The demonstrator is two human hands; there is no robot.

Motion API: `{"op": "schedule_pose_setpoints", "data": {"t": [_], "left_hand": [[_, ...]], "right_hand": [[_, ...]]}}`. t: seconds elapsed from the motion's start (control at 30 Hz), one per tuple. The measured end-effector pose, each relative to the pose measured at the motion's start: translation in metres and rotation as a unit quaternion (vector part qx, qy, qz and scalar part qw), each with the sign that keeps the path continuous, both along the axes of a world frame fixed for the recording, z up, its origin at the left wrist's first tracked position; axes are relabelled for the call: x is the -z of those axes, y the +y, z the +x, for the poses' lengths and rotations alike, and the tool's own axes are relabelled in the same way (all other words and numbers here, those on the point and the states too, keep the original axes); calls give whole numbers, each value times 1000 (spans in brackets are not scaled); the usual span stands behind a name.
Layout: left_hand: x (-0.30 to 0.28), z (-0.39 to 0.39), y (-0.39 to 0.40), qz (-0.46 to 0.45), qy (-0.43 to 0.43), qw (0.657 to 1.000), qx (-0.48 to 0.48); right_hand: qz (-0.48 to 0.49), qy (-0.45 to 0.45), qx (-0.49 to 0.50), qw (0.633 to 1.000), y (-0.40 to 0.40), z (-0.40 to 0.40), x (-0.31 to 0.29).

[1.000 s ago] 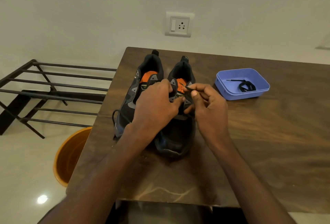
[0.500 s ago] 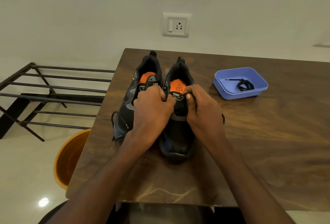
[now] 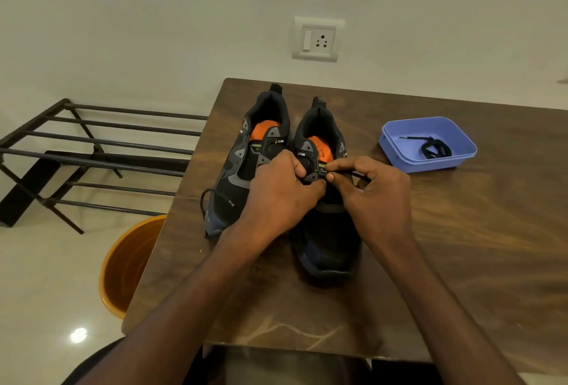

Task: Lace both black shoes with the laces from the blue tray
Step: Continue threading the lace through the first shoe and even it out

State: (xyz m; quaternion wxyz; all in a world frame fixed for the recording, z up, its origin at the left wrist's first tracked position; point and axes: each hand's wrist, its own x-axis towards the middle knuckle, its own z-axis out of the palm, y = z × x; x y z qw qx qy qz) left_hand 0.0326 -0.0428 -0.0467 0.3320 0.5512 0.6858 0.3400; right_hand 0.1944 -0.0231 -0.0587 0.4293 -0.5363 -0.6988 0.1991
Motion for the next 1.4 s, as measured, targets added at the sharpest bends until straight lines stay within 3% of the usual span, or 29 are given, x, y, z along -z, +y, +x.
{"op": "schedule_pose_setpoints", "data": {"t": [0.23, 0.37, 0.7, 0.9, 1.07, 1.33, 1.4], "left_hand": [[-3, -2, -1, 0, 2, 1000, 1], [-4, -3, -2, 4, 2, 1000, -2], [-1, -1, -4, 60, 30, 998, 18], [4, -7, -4, 98, 64, 992, 44], [6, -7, -2, 127, 78, 987, 60], [5, -9, -3, 196, 97, 974, 65], [-4, -11, -1, 231, 42, 971, 50]], "right_hand": [[51, -64, 8, 997, 0, 3, 4], [32, -83, 6, 996, 3, -3, 6], [-69, 31, 0, 997, 2, -10, 8], [-77, 7, -6, 997, 5, -9, 10], [-47, -71, 18, 996, 3, -16, 14], [-67, -9, -33, 997, 5, -7, 15], [-77, -39, -66, 994, 4, 1, 12]]}}
